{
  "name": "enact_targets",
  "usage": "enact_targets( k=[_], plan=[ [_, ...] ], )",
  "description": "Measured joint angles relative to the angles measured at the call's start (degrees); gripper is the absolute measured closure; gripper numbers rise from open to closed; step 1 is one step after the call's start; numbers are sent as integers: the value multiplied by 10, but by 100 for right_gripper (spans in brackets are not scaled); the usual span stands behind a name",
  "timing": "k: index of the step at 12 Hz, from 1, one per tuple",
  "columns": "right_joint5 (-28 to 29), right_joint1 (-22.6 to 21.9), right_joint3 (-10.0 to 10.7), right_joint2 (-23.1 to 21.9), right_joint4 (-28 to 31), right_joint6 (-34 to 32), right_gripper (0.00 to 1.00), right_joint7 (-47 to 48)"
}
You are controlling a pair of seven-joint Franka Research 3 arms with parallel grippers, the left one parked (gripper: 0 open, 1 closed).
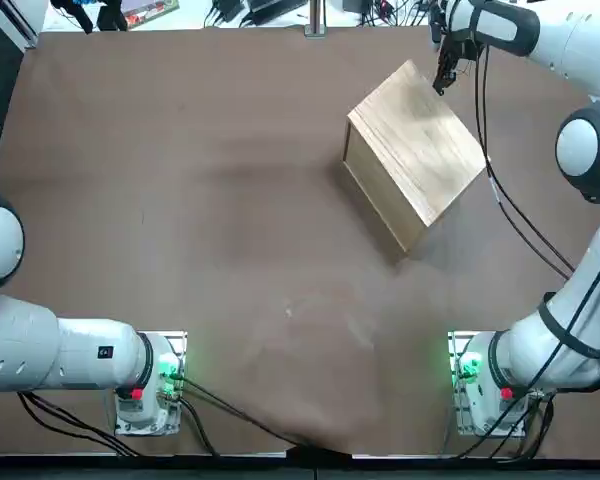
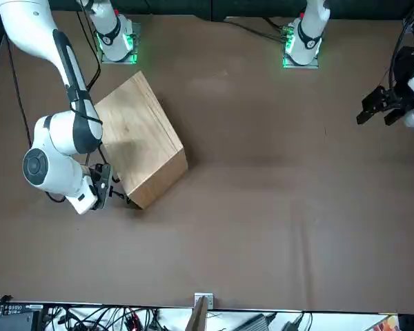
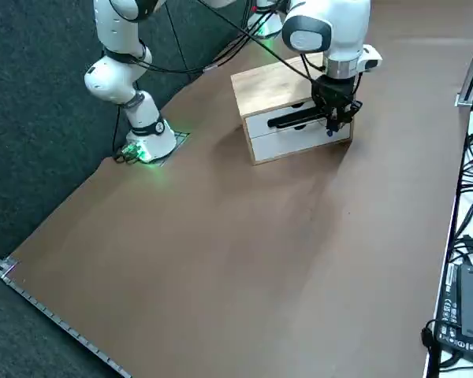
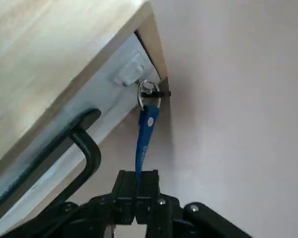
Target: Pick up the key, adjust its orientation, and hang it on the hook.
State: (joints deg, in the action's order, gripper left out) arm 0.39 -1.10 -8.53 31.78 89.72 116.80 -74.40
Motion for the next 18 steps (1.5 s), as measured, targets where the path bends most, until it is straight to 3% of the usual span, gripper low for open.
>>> enact_targets(
  k=[7, 15, 18],
  plan=[
    [0, 0, 0, 0, 1, -2, 96, -1],
    [-1, 3, 2, 0, -1, 0, 5, -5],
    [0, 3, 2, -1, -11, 0, 0, -5]
  ],
)
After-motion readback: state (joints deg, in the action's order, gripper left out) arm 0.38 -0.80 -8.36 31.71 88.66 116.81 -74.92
